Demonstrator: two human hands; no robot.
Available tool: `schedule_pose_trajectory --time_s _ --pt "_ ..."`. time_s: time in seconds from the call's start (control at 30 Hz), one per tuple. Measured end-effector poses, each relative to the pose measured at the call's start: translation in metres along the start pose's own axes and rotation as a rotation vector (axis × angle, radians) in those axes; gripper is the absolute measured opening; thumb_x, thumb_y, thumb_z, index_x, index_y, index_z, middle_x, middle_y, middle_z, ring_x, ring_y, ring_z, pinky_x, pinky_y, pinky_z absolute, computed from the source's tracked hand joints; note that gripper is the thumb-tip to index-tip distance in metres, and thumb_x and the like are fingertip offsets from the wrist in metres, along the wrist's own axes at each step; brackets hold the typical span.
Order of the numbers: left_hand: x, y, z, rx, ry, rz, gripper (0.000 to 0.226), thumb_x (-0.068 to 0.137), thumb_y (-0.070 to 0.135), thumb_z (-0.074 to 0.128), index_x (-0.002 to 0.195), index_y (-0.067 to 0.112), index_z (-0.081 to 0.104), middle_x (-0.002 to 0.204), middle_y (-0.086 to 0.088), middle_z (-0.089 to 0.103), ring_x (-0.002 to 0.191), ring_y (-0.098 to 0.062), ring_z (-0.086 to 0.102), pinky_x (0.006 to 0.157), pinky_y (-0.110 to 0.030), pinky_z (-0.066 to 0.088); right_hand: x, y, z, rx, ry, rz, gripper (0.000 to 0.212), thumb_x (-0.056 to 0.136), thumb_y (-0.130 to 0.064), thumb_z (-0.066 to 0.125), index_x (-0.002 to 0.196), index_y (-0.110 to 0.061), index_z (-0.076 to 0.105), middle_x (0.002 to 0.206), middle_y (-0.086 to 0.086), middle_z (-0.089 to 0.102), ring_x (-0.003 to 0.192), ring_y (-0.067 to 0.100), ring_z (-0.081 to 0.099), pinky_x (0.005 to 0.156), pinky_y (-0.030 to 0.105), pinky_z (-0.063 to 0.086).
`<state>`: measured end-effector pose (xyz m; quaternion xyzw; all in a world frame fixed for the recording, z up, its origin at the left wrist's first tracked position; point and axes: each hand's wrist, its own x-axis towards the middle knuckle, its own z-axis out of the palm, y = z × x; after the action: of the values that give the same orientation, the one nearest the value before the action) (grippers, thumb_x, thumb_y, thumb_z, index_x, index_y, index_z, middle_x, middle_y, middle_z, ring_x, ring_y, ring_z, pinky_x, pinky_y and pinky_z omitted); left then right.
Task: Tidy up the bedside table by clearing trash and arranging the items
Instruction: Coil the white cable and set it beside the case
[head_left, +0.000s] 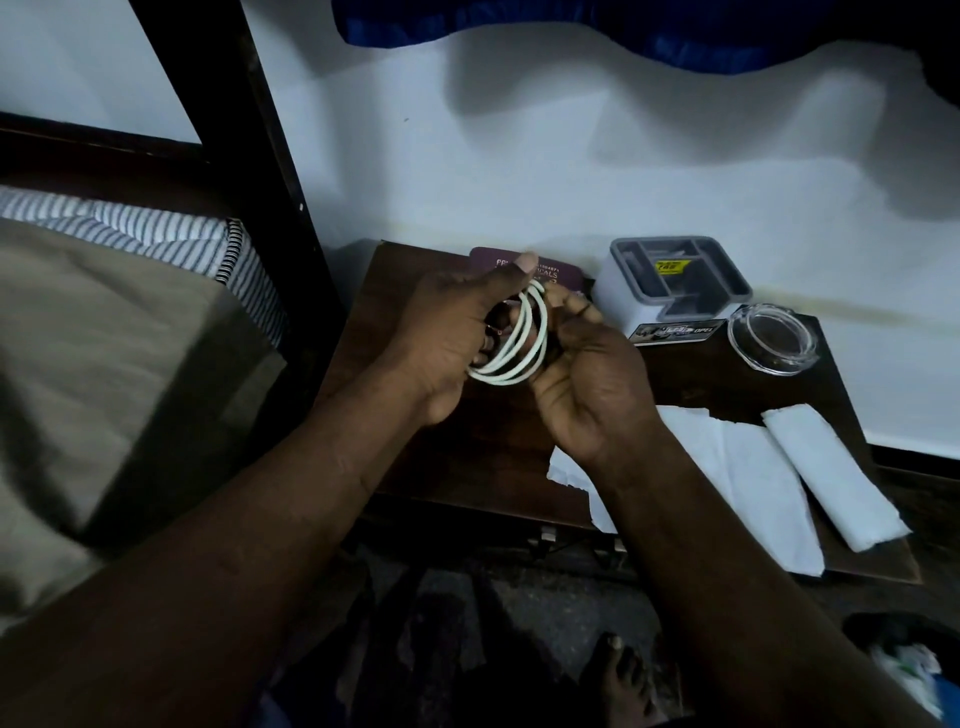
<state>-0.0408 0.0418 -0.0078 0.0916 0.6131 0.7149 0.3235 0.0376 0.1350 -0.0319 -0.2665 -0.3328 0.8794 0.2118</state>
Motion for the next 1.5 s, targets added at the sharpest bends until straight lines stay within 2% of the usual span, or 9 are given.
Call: schedule_pose_trajectory --time_s 0.23,0.47,0.63,0.77,0.87,1.03,1.23,1.4,1.5 --pt "-0.003 0.003 0.005 0.005 0.081 0.098 0.031 0.096 0.009 0.065 0.066 0.012 0.057 0.043 0.012 0.052 0.032 0.002 0.044 0.036 -0.008 0.031 -0.008 0.001 0.003 -0.338 0.045 -0.01 0.019 0.097 -0.001 0.057 0.1 -0.015 0.07 0.093 0.006 0.074 0.092 0.026 0.068 0.09 0.046 0.057" --pt "0.0 0.002 0.006 0.016 0.159 0.139 0.012 0.097 0.008 0.062 0.086 0.003 0.058 0.05 0.003 0.049 0.033 -0.002 0.043 0.037 -0.01 0.031 -0.006 0.0 0.003 -0.305 0.086 -0.013 0.011 0.102 -0.009 0.061 0.096 -0.016 0.068 0.087 0.007 0.074 0.084 0.026 0.07 0.078 0.04 0.06" --pt "0.001 0.002 0.002 0.038 0.046 0.15 0.013 0.098 0.007 0.063 0.096 -0.005 0.06 0.061 -0.016 0.053 0.03 -0.007 0.047 0.035 -0.012 0.032 -0.005 -0.001 0.005 -0.349 0.216 -0.191 0.007 0.102 -0.009 0.063 0.099 -0.013 0.067 0.088 0.011 0.074 0.078 0.032 0.072 0.065 0.037 0.062" --pt "-0.001 0.002 0.003 0.031 -0.008 0.099 0.01 0.097 0.01 0.064 0.089 0.008 0.06 0.058 -0.005 0.056 0.034 -0.007 0.052 0.036 -0.011 0.025 -0.001 0.004 0.008 -0.384 0.332 -0.356 0.011 0.081 -0.019 0.067 0.09 -0.018 0.072 0.102 0.022 0.076 0.103 0.052 0.07 0.091 0.064 0.057" --pt "-0.002 0.001 0.004 0.023 -0.032 0.086 0.009 0.098 0.009 0.063 0.09 0.01 0.059 0.062 -0.007 0.056 0.033 -0.005 0.049 0.036 -0.012 0.023 0.002 0.006 0.006 -0.382 0.355 -0.339 0.012 0.08 -0.012 0.066 0.089 -0.019 0.071 0.101 0.025 0.075 0.098 0.053 0.07 0.09 0.062 0.06" --pt "-0.002 -0.001 0.008 0.021 0.024 0.163 0.014 0.096 0.006 0.067 0.104 -0.001 0.058 0.067 -0.015 0.057 0.036 -0.008 0.053 0.035 -0.015 0.035 0.0 -0.005 -0.004 -0.362 0.223 -0.155 0.011 0.099 0.002 0.061 0.106 -0.002 0.069 0.079 0.012 0.073 0.066 0.023 0.069 0.058 0.031 0.059" --pt "0.01 -0.007 0.0 0.197 0.135 0.302 0.019 0.091 0.018 0.074 0.097 0.004 0.063 0.072 -0.007 0.07 0.052 -0.009 0.063 0.049 -0.024 0.046 -0.009 -0.014 -0.004 -0.625 -0.05 -0.137 0.038 0.095 -0.044 0.071 0.117 -0.013 0.073 0.112 0.013 0.078 0.105 0.032 0.077 0.085 0.054 0.064" --pt "0.012 -0.002 -0.008 0.063 0.033 0.248 0.019 0.093 0.015 0.073 0.098 0.003 0.06 0.069 -0.009 0.068 0.049 -0.015 0.055 0.045 -0.022 0.043 -0.003 -0.006 -0.012 -0.922 -0.132 -0.264 0.034 0.087 -0.013 0.074 0.119 -0.024 0.072 0.108 0.001 0.079 0.102 0.024 0.077 0.088 0.056 0.063" --pt "0.012 -0.002 -0.012 0.122 -0.01 0.299 0.013 0.092 0.013 0.074 0.095 0.006 0.064 0.078 -0.021 0.071 0.054 -0.018 0.059 0.05 -0.026 0.051 0.0 -0.007 -0.011 -0.872 -0.098 -0.332 0.037 0.078 -0.003 0.065 0.109 -0.021 0.076 0.103 0.005 0.08 0.1 0.028 0.077 0.095 0.058 0.059"
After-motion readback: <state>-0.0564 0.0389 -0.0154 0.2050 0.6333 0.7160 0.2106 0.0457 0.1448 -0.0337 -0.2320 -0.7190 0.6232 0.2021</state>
